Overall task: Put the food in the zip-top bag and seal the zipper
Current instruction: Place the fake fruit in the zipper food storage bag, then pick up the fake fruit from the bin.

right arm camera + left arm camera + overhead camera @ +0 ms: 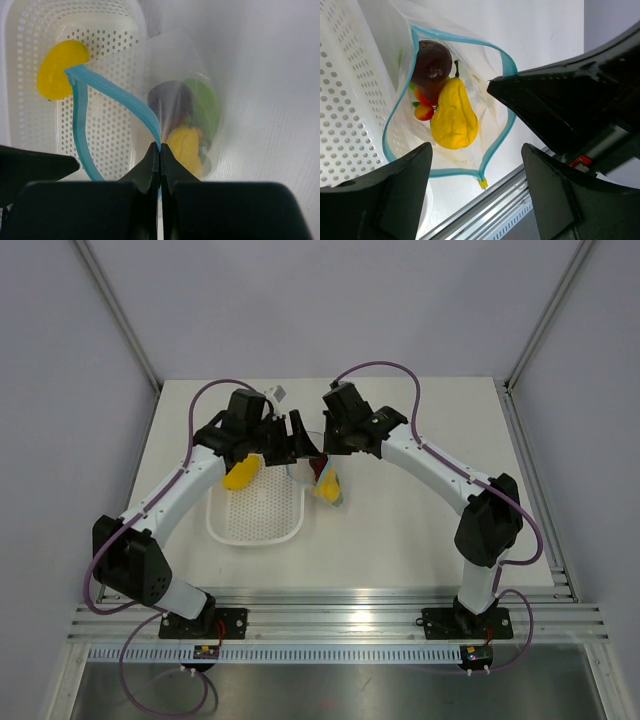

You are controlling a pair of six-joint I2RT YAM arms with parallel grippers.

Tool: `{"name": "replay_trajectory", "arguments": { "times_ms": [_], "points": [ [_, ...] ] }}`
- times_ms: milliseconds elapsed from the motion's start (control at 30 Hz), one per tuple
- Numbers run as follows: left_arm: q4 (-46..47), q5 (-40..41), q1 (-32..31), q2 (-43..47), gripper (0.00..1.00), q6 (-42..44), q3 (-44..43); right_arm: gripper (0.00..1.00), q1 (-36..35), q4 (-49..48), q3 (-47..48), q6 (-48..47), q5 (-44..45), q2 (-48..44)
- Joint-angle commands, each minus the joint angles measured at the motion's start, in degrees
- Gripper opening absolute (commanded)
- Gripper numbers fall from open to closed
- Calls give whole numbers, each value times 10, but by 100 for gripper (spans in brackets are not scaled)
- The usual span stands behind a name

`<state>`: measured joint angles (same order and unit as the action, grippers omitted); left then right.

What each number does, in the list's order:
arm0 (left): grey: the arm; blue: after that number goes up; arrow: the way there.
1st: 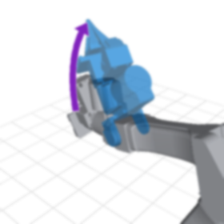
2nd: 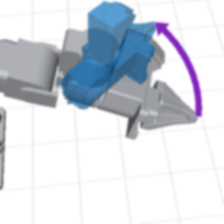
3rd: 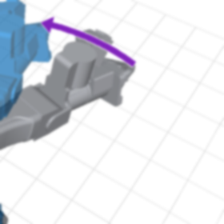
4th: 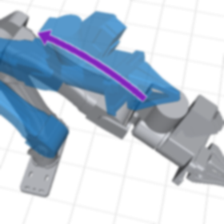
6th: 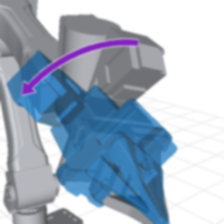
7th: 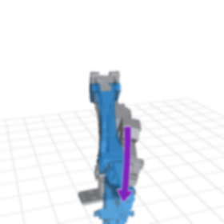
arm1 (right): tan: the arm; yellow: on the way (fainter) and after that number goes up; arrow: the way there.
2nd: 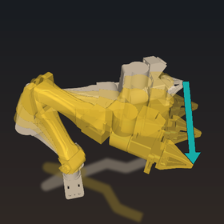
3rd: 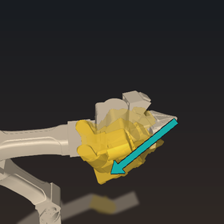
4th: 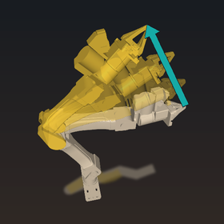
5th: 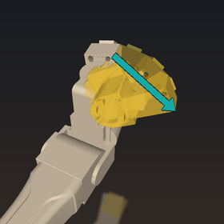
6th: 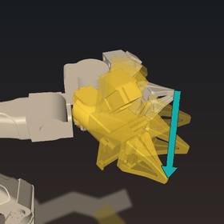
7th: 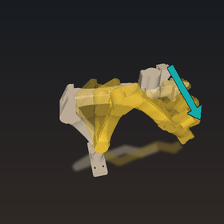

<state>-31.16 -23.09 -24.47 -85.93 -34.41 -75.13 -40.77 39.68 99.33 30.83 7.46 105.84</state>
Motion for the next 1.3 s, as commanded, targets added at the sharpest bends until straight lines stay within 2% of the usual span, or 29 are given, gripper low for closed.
{"name": "replay_trajectory", "arguments": {
  "times_ms": [0,167,300,500,700,733,833,1067,1267],
  "points": [
    [-14,24,-1,65,73,28,-50,0,0,-10,8,-7,9,-25],
    [-53,66,17,94,67,50,-58,0,0,-13,9,-7,7,-21],
    [-56,65,43,103,66,54,-36,0,0,-14,10,-9,5,-21],
    [-70,108,43,108,65,60,-9,0,0,-14,3,-11,8,-24],
    [-115,229,50,99,65,108,9,0,0,-15,0,-13,11,-27],
    [-123,281,50,91,71,134,9,0,-1,-16,1,-13,11,-27],
    [-143,366,51,51,79,174,5,0,0,-19,0,-12,9,-27],
    [-138,361,68,-90,90,205,-46,0,-1,-22,1,-7,-2,-23],
    [-143,393,71,-172,88,236,-99,0,0,-27,-5,-8,-4,-29]
  ]
}}
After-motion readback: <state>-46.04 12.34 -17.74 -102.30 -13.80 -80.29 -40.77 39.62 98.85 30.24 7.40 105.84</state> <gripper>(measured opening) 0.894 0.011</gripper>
